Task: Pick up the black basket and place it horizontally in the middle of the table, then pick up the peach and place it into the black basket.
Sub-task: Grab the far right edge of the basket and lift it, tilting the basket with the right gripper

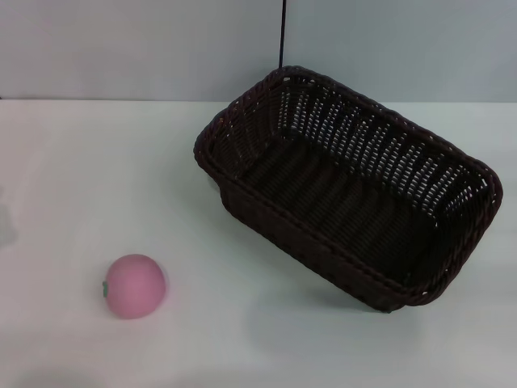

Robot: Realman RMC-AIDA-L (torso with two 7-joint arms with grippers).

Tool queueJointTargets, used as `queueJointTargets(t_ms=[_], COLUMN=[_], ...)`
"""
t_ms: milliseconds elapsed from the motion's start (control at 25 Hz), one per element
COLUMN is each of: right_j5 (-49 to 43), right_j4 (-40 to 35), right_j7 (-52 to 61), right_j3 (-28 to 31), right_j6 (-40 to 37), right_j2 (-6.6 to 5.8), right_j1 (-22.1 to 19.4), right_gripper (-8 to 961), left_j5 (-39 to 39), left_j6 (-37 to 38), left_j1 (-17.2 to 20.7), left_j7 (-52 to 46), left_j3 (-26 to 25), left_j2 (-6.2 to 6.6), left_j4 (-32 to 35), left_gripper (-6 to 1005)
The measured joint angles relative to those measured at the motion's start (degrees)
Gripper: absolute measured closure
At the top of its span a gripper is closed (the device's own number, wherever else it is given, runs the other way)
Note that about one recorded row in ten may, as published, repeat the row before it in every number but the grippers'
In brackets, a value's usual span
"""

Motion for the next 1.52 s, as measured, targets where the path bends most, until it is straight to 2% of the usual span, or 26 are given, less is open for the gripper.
queueJointTargets(t_ms=[120, 320, 480, 600, 760, 960, 1040, 1280, 1520], right_j5=[0.00, 0.00, -0.81, -4.83, -16.51, -30.65, -35.65, -48.83, -60.83], right_j4=[0.00, 0.03, 0.06, -1.43, -11.00, -26.93, -32.78, -48.76, -55.91], right_j7=[0.00, 0.00, 0.01, 3.05, 20.75, 43.64, 50.64, 66.34, 75.99], right_j3=[0.00, 0.00, 0.00, -0.07, -1.80, -3.48, -3.54, -3.98, -6.08], right_j6=[0.00, 0.00, 0.00, -0.60, -3.35, -11.04, -14.28, -24.51, -33.92], right_j2=[0.00, 0.00, 0.00, -0.26, -0.87, -2.60, -3.34, -4.93, -7.85], right_j1=[0.00, 0.06, 0.17, 0.23, -0.23, 0.02, 0.75, 5.14, 12.02], right_gripper=[526, 507, 492, 481, 466, 448, 440, 418, 395], left_j5=[0.02, 0.06, 0.06, -0.01, -0.09, -0.20, -0.23, -0.29, -0.31], left_j6=[0.00, 0.00, 0.00, 0.02, 0.00, -1.07, -1.74, -1.91, -1.91], left_j1=[-0.02, -0.10, -0.17, -0.21, -0.20, -0.42, -0.70, -1.00, -1.19], left_j7=[0.00, 0.00, 0.00, 0.00, -0.01, -0.83, -2.08, -2.32, -2.05], left_j3=[0.00, 0.09, -0.08, -0.24, -0.43, -0.49, -0.53, -0.53, -0.52], left_j2=[0.09, 0.10, 0.04, 0.00, 0.04, 0.08, 0.13, 0.20, 0.16], left_j4=[-0.01, -0.03, -0.07, -0.22, -0.92, -1.02, -1.01, -0.89, -0.68], left_gripper=[981, 980, 935, 893, 831, 753, 524, 444, 444])
